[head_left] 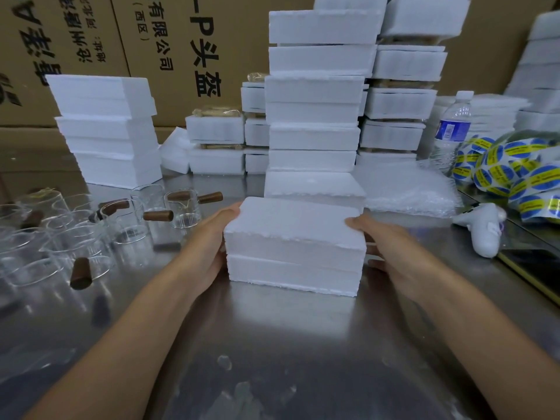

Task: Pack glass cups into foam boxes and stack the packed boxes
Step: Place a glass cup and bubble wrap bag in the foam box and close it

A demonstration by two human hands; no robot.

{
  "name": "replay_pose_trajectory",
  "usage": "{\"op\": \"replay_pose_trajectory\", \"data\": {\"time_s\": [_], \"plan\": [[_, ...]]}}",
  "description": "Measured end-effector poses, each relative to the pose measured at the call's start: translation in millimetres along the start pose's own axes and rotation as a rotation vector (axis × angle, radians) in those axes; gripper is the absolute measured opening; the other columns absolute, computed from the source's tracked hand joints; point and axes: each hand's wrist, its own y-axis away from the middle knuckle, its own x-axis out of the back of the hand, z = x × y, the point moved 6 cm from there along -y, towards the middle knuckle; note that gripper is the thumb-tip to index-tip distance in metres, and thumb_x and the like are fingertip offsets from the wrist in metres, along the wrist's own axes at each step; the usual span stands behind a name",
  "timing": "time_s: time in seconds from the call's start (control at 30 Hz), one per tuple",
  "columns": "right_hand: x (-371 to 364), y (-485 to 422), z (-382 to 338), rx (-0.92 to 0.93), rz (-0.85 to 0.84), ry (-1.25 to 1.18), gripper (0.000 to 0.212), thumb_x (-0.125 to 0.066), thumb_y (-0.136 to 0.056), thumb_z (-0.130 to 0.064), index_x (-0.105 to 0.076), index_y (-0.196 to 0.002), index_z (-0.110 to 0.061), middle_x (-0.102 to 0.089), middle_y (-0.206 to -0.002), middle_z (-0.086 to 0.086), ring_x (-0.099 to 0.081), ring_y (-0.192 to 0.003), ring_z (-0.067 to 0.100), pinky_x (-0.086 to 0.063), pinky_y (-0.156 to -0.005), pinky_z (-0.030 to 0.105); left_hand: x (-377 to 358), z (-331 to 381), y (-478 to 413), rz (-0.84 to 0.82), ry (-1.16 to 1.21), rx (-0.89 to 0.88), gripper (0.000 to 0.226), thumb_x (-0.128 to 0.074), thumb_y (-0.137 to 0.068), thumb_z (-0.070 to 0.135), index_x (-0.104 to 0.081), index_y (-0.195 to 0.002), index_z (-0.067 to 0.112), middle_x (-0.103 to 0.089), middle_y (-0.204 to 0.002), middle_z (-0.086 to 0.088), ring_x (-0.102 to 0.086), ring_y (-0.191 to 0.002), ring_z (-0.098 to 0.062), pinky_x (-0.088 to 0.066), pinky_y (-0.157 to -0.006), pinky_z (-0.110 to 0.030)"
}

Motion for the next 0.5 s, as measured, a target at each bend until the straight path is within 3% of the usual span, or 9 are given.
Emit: {"op": "replay_pose_trajectory", "data": {"time_s": [0.07, 0.17, 0.3, 0.4, 0.5], "plan": [[-1.4, -0.6, 1.7, -0.016, -0.009, -0.032, 0.024, -0.065, -0.074, -0.041, -0.070, -0.088, -0.022, -0.074, -0.084, -0.009, -0.065, -0.087, 0.015, -0.041, -0.086, 0.034, 2.3, -0.4, 0.1, 0.025, 0.013, 0.009, 0.033, -0.041, -0.098, 0.022, -0.064, -0.120, 0.011, -0.058, -0.116, -0.015, -0.039, -0.100, -0.024, -0.027, -0.087, -0.040], [-6.5, 0.8, 4.9, -0.034, -0.012, -0.085, 0.023, -0.063, -0.076, -0.043, -0.069, -0.083, -0.022, -0.073, -0.074, -0.009, -0.067, -0.067, 0.007, -0.044, -0.077, 0.029, 4.6, -3.2, 0.6, 0.043, 0.020, 0.045, 0.029, -0.045, -0.096, 0.026, -0.057, -0.115, 0.006, -0.046, -0.108, -0.009, -0.034, -0.095, -0.024, -0.025, -0.082, -0.040], [-10.7, 3.1, 11.7, -0.106, 0.017, -0.035, 0.064, -0.060, -0.048, -0.067, -0.067, -0.098, -0.027, -0.072, -0.100, -0.004, -0.062, -0.102, 0.022, -0.041, -0.102, 0.042, -2.1, -9.0, 3.9, 0.063, 0.023, 0.104, 0.026, -0.045, -0.096, 0.030, -0.061, -0.103, 0.012, -0.066, -0.096, -0.012, -0.058, -0.088, -0.025, -0.043, -0.087, -0.037], [-9.6, 5.0, 9.4, -0.076, 0.022, -0.067, 0.046, -0.062, -0.064, -0.061, -0.070, -0.091, -0.025, -0.074, -0.092, -0.002, -0.064, -0.097, 0.024, -0.045, -0.094, 0.039, -5.2, -11.4, 7.3, 0.139, 0.072, 0.123, 0.022, -0.045, -0.095, 0.032, -0.059, -0.101, 0.016, -0.066, -0.103, -0.010, -0.059, -0.093, -0.023, -0.044, -0.093, -0.038], [-13.4, 6.9, 6.2, -0.026, -0.054, -0.130, 0.033, -0.061, -0.076, -0.050, -0.069, -0.094, -0.025, -0.074, -0.089, -0.005, -0.066, -0.087, 0.018, -0.045, -0.081, 0.032, -3.8, -8.5, 12.4, 0.221, 0.144, 0.090, 0.022, -0.049, -0.092, 0.035, -0.063, -0.098, 0.019, -0.067, -0.104, -0.008, -0.061, -0.089, -0.024, -0.047, -0.085, -0.036]]}}
